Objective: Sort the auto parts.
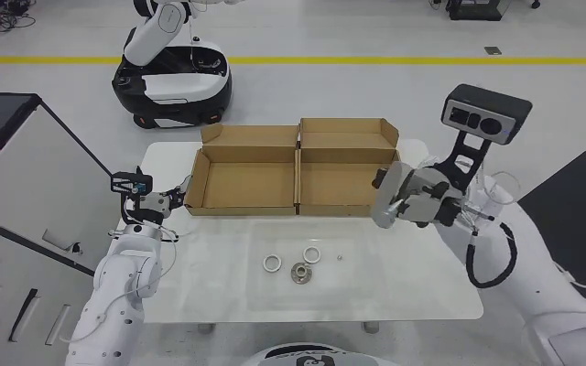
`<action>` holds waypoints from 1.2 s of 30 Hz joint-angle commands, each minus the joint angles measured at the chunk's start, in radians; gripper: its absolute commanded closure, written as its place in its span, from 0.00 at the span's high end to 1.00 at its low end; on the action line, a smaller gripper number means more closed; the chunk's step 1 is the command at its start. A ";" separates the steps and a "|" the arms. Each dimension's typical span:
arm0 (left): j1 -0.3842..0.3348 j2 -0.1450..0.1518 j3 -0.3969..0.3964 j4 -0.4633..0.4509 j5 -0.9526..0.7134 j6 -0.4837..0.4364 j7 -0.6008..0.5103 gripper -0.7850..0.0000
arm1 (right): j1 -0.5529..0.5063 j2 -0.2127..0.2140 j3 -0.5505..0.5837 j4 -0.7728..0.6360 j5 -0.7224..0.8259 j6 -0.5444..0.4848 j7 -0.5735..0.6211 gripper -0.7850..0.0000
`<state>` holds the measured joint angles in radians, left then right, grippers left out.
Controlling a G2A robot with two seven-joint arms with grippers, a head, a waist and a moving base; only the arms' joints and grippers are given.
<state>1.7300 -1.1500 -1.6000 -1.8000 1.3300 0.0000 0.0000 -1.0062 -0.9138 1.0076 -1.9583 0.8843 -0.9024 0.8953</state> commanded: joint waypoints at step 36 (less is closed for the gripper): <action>0.000 0.000 0.000 0.000 0.000 0.000 0.000 1.00 | -0.032 -0.043 -0.028 -0.053 0.088 -0.032 -0.037 0.00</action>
<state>1.7300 -1.1500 -1.6000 -1.8000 1.3300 0.0000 0.0000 -1.0378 -0.9571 0.9800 -2.0118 0.9728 -0.9346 0.8581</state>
